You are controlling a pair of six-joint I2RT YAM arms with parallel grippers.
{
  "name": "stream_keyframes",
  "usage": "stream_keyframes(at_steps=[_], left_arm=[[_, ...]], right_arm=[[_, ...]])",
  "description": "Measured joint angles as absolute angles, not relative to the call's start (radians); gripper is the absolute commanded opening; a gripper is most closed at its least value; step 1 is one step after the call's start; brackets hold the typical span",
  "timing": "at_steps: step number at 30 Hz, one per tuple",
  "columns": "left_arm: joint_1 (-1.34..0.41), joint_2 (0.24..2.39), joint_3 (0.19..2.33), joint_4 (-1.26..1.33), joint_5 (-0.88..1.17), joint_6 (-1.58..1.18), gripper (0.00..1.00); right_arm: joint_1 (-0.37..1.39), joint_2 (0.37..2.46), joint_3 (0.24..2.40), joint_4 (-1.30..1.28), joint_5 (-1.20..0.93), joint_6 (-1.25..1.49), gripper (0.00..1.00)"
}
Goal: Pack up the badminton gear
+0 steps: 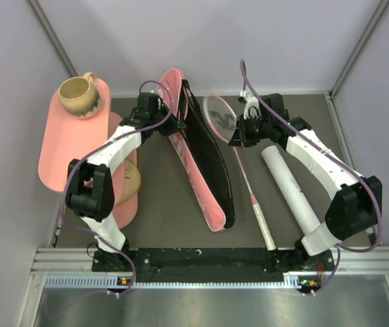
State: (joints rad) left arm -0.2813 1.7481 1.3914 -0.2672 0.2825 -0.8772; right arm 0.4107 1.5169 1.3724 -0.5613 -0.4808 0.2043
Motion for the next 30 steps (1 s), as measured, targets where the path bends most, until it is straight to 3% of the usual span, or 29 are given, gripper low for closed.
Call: stream_keyframes(at_steps=[1, 3, 9, 18, 27, 30], left_arm=[[-0.281, 1.75, 1.391, -0.267, 0.283, -0.877, 0.0], [-0.281, 1.755, 1.391, -0.267, 0.281, -0.877, 0.0], [-0.281, 1.757, 1.391, -0.271, 0.279, -0.876, 0.0], [-0.28, 1.757, 1.391, -0.271, 0.284, -0.869, 0.0], [-0.28, 1.757, 1.372, -0.27, 0.302, -0.87, 0.0], [-0.28, 1.757, 1.37, -0.27, 0.306, -0.87, 0.0]], right_arm=[[0.411, 1.53, 1.365, -0.562, -0.472, 0.201, 0.36], [0.411, 1.555, 1.357, -0.562, -0.449, 0.202, 0.53], [0.411, 1.605, 1.322, -0.556, -0.313, 0.152, 0.7], [0.41, 1.734, 1.298, -0.614, 0.009, 0.238, 0.69], [0.369, 1.831, 1.318, -0.686, 0.098, 0.302, 0.5], [0.355, 1.839, 1.318, -0.69, 0.113, 0.302, 0.49]])
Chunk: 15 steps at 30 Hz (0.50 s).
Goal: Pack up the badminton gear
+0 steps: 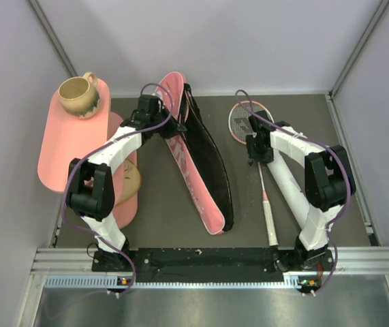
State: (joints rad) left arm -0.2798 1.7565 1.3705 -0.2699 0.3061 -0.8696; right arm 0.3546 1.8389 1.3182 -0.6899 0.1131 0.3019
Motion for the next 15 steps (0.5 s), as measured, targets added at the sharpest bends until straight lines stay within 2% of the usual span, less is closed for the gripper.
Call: stream_keyframes(at_steps=[8, 11, 12, 14, 15], left_arm=[[-0.28, 1.757, 1.37, -0.27, 0.309, -0.87, 0.0], [-0.28, 1.757, 1.37, -0.27, 0.318, -0.869, 0.0], [-0.28, 1.757, 1.37, -0.27, 0.321, -0.869, 0.0], [-0.28, 1.757, 1.37, -0.27, 0.326, -0.868, 0.0], [-0.28, 1.757, 1.37, -0.27, 0.329, -0.867, 0.0]], right_arm=[[0.331, 1.861, 1.319, -0.691, 0.124, 0.289, 0.48], [0.324, 1.904, 1.324, -0.683, 0.108, 0.286, 0.37], [0.323, 1.921, 1.324, -0.676, 0.102, 0.283, 0.3], [0.322, 1.925, 1.33, -0.664, 0.094, 0.276, 0.22], [0.322, 1.927, 1.33, -0.653, 0.093, 0.275, 0.14]])
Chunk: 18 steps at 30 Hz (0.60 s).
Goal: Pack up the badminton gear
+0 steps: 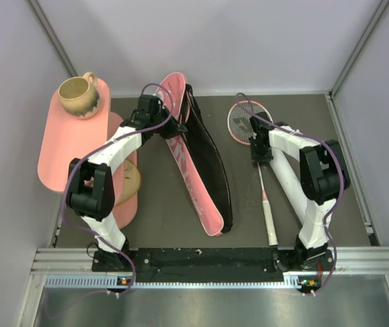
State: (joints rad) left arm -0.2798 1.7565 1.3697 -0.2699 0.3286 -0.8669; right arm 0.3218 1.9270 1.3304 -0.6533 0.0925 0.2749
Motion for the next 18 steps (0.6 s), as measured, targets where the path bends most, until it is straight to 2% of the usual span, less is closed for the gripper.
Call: stream_keyframes(at_steps=[3, 13, 18], left_arm=[[-0.279, 1.757, 1.37, -0.27, 0.333, -0.865, 0.0], [-0.276, 1.768, 1.417, -0.351, 0.307, -0.863, 0.0], [-0.267, 1.807, 1.508, -0.426, 0.265, -0.861, 0.0]], right_arm=[[0.318, 1.938, 1.342, -0.659, 0.097, 0.263, 0.0], [0.364, 1.938, 1.357, -0.606, 0.136, 0.199, 0.0], [0.429, 1.846, 1.357, -0.618, 0.197, 0.159, 0.0]])
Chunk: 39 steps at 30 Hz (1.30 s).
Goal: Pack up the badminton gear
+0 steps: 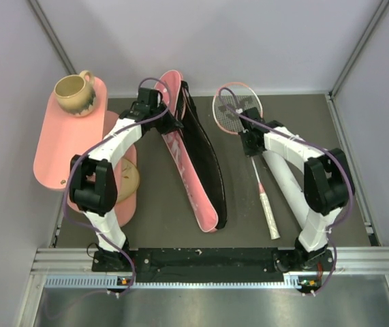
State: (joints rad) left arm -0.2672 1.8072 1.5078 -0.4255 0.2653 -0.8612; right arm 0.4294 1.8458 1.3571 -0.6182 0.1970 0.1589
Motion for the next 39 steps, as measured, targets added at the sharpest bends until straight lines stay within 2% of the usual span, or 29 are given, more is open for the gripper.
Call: stream_keyframes(at_steps=[7, 12, 25, 39], left_arm=[[-0.266, 1.885, 1.578, -0.467, 0.241, -0.865, 0.0], [-0.266, 1.896, 1.58, -0.476, 0.241, -0.867, 0.0], [-0.285, 1.909, 1.58, -0.461, 0.282, -0.865, 0.0], [-0.342, 1.909, 1.58, -0.42, 0.299, -0.855, 0.0]], right_arm=[[0.532, 1.668, 1.358, -0.639, 0.281, 0.123, 0.0], [0.594, 1.622, 1.338, -0.653, 0.316, 0.097, 0.0], [0.654, 1.619, 1.218, -0.662, 0.274, 0.087, 0.0], [0.692, 1.648, 1.219, -0.653, 0.251, 0.091, 0.0]])
